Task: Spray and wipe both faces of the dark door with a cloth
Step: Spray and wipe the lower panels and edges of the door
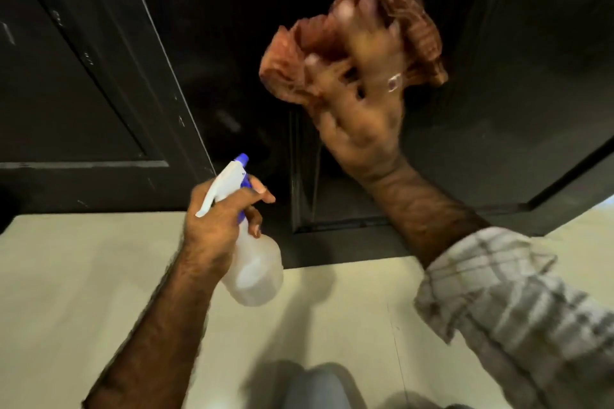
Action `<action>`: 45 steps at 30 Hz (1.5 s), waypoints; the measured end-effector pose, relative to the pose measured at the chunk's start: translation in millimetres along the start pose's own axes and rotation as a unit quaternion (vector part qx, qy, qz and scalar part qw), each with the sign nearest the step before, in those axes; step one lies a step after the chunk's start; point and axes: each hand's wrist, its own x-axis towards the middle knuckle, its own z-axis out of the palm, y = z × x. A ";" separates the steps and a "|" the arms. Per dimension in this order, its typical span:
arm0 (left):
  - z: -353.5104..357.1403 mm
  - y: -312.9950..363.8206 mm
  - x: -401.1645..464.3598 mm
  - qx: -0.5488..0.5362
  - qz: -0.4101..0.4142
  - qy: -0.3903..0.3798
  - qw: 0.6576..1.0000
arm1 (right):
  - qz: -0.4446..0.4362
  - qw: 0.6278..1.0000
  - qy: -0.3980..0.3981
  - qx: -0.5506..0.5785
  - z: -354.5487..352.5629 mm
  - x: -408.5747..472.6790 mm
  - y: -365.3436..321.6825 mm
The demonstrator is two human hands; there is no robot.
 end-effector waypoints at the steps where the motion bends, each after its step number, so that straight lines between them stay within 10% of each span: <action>1: -2.5 -1.5 -0.3 -0.006 0.002 0.005 1.000 | -0.010 1.000 -0.015 0.016 9.1 -15.7 -7.3; 13: 22.3 -33.8 -16.2 0.005 0.036 -0.087 0.996 | 0.051 0.909 -0.373 0.178 12.6 -276.1 -23.7; 19: 66.1 -68.9 -32.2 0.031 -0.003 -0.136 0.990 | 0.489 0.812 -0.257 0.188 -56.8 -280.2 -8.3; 23: 105.7 -112.5 -47.7 0.053 -0.049 -0.177 0.982 | 0.794 0.505 0.042 0.335 -95.7 -303.4 -11.7; 25: 121.5 -128.0 -56.6 0.078 -0.081 -0.198 0.974 | 0.827 0.309 0.188 0.430 -109.3 -318.1 -19.8; 27: 134.9 -142.3 -66.7 0.107 -0.122 -0.198 0.967 | 0.832 0.211 0.242 0.453 -124.1 -322.1 -35.1; 36: 175.1 -187.7 -115.0 0.238 -0.079 -0.279 0.927 | 0.838 0.180 0.273 0.437 -151.1 -366.2 -61.3; 45: 202.2 -216.3 -114.4 0.191 -0.117 -0.107 0.969 | 0.890 0.240 0.187 0.340 -142.3 -375.1 -42.9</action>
